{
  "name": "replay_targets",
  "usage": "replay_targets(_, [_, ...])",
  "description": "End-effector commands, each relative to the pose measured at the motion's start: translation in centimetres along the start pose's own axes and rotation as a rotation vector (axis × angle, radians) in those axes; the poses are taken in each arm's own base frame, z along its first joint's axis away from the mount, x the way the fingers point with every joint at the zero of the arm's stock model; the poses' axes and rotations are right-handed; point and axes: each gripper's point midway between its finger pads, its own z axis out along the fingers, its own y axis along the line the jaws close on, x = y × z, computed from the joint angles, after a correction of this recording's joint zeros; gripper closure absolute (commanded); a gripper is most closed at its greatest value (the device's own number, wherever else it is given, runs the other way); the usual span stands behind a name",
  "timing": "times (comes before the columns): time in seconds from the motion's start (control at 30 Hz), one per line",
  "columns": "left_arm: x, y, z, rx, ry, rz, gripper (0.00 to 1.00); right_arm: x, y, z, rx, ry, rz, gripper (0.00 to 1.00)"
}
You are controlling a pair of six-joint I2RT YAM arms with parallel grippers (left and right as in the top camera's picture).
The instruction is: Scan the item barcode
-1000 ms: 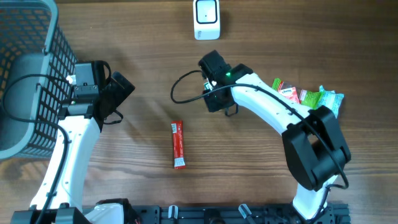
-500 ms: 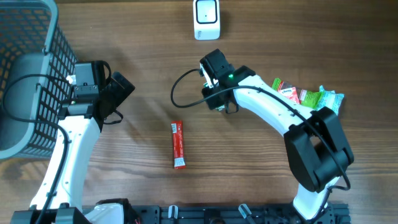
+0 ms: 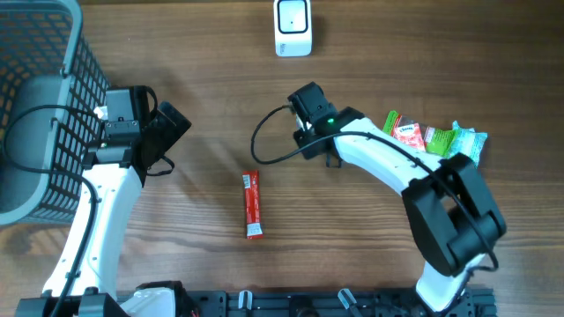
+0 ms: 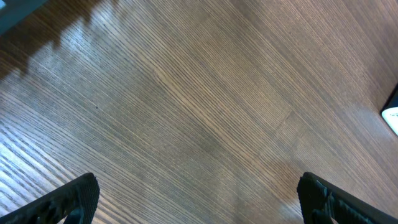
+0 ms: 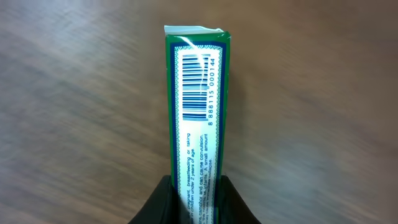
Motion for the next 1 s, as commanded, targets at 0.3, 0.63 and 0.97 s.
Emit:
replay_targets(0.3, [-0.1, 0.1, 0.1, -0.012, -0.01, 0.014, 0.0, -0.4, -4.2, -1.9, 0.284, -0.053, -0.025, 0.92])
replay_targets(0.63, [-0.1, 0.1, 0.1, -0.012, -0.01, 0.014, 0.0, 0.2, -3.8, 0.2, 0.459, -0.073, -0.087, 0.92])
replay_targets(0.97, [-0.1, 0.1, 0.1, -0.012, -0.01, 0.014, 0.0, 1.0, 0.6, 1.9, 0.25, -0.046, -0.12, 0.89])
